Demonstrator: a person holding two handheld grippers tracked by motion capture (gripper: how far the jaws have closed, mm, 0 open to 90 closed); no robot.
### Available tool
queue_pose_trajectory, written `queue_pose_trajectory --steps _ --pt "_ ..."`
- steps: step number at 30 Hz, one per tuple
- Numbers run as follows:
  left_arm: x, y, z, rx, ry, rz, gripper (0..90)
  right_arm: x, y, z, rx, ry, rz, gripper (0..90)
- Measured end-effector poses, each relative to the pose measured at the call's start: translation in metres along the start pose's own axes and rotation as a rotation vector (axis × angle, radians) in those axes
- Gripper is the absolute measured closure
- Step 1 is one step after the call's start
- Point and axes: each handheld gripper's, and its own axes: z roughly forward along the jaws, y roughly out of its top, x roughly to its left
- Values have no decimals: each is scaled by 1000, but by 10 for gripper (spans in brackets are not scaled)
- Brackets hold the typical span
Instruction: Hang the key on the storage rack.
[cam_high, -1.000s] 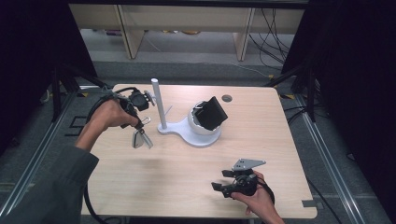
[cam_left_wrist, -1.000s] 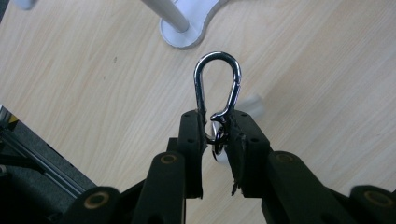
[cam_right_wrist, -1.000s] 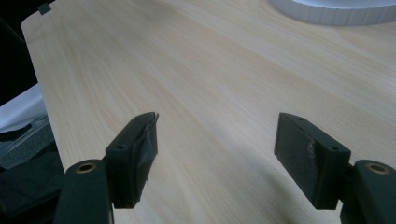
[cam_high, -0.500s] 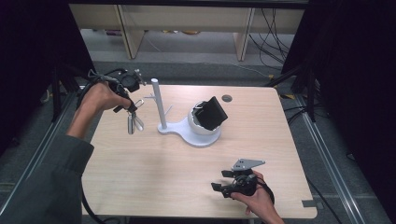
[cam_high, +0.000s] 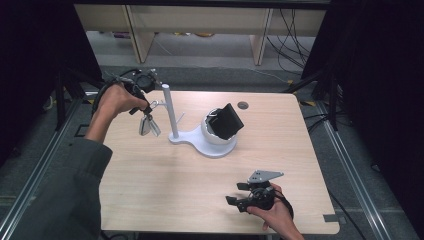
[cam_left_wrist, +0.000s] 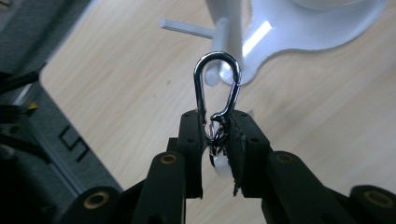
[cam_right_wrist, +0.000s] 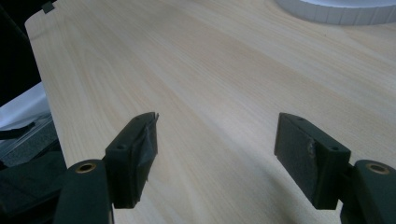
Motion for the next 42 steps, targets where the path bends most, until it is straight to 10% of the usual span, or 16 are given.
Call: queue_pose_trajectory --steps 24,42 --pt "1 9 26 -43 4 -41 751 -1 1 0 -4 -4 -21 311" --pt "0 -21 17 -83 -32 -35 571 -2 1 1 0 -5 -6 310"
